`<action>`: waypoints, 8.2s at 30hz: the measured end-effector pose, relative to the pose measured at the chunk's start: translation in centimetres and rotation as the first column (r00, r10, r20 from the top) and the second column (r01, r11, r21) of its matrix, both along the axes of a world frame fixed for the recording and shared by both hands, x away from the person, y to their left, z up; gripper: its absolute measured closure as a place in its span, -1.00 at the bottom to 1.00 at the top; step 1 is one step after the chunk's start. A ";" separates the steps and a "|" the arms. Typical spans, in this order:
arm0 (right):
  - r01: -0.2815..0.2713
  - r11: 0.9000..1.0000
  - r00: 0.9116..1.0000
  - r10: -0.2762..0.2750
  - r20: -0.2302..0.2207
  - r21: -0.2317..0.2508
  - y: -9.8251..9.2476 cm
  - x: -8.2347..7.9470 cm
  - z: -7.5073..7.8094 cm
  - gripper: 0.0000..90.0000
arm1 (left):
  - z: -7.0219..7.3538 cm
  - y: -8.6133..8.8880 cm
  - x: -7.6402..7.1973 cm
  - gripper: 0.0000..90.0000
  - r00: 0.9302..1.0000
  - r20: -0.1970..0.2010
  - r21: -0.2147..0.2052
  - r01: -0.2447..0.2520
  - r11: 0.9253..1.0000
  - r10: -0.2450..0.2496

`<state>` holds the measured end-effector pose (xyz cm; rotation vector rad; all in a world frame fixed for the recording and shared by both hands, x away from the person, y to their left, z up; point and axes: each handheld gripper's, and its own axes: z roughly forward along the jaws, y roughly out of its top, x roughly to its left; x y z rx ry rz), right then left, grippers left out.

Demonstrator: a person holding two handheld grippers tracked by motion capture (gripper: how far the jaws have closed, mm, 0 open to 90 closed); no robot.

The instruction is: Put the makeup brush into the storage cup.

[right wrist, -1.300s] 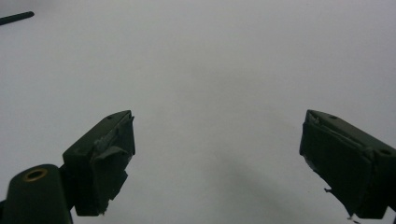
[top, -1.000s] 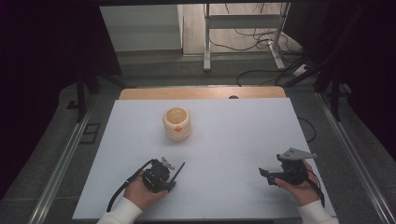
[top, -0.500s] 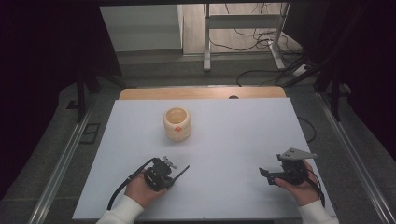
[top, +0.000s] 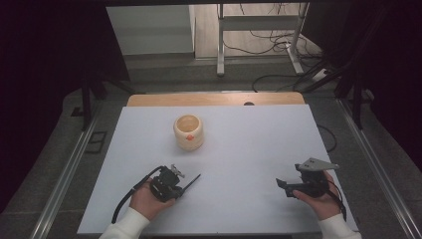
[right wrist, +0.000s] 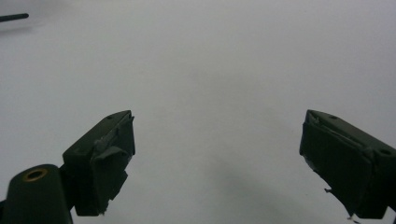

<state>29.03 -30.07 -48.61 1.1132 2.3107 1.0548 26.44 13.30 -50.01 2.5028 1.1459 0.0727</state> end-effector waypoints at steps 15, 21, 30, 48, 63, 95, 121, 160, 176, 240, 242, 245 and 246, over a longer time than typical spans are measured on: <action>-0.012 1.000 1.000 0.012 0.009 0.001 0.1 0.0 0.0 -0.76 | 1.2 1.3 -0.1 0.85 1.000 0.014 -0.061 0.004 0.998 -0.003; -0.025 1.000 1.000 0.025 0.015 -0.001 0.4 -0.1 0.1 -0.76 | 1.5 1.2 0.0 0.85 1.000 0.014 -0.070 0.014 0.997 -0.013; -0.026 1.000 1.000 0.026 0.018 -0.002 0.5 -0.1 0.1 -0.77 | 2.1 0.3 0.5 0.85 0.996 0.026 -0.076 0.081 0.994 -0.079; -0.090 0.995 0.995 0.092 0.049 -0.034 2.1 -0.3 0.6 -0.79 | 2.4 -1.0 1.8 0.85 0.991 0.029 -0.082 0.134 0.988 -0.132; -0.185 0.981 0.981 0.187 0.052 -0.055 3.7 -0.3 0.7 -0.88 | 2.7 -2.6 2.7 0.85 0.984 0.045 -0.081 0.173 0.982 -0.170; -0.318 0.929 0.943 0.331 0.043 -0.192 8.6 0.1 0.9 -0.90 | 3.1 -5.3 3.3 0.85 0.969 0.052 -0.071 0.246 0.967 -0.242; -0.460 0.864 0.878 0.477 0.042 -0.206 13.3 0.6 1.6 -0.86 | 3.0 -5.4 3.2 0.85 0.967 0.042 -0.073 0.254 0.965 -0.251; -0.553 0.728 0.794 0.608 0.009 -0.405 18.4 1.3 0.0 -0.33 | 2.7 -5.8 3.3 0.85 0.955 0.020 -0.095 0.298 0.950 -0.297; -0.605 0.631 0.728 0.685 -0.017 -0.486 20.1 0.4 -0.9 0.62 | 2.8 -5.8 3.2 0.83 0.947 0.030 -0.125 0.322 0.938 -0.321; -0.551 0.789 0.809 0.585 0.059 -0.274 16.7 2.0 0.9 0.87 | 3.4 2.1 1.6 -0.61 0.948 0.319 -0.296 0.116 0.948 -0.017; -0.548 0.793 0.811 0.582 0.063 -0.265 16.7 2.0 0.9 0.87 | 3.3 2.1 1.7 -0.61 0.948 0.317 -0.297 0.114 0.948 -0.015; -0.544 0.800 0.815 0.576 0.070 -0.252 16.6 2.0 1.0 0.87 | 3.2 2.0 1.7 -0.61 0.949 0.313 -0.293 0.113 0.950 -0.016; -0.543 0.802 0.816 0.574 0.071 -0.251 16.6 2.0 1.1 0.87 | 3.2 2.0 1.7 -0.61 0.950 0.312 -0.292 0.112 0.950 -0.016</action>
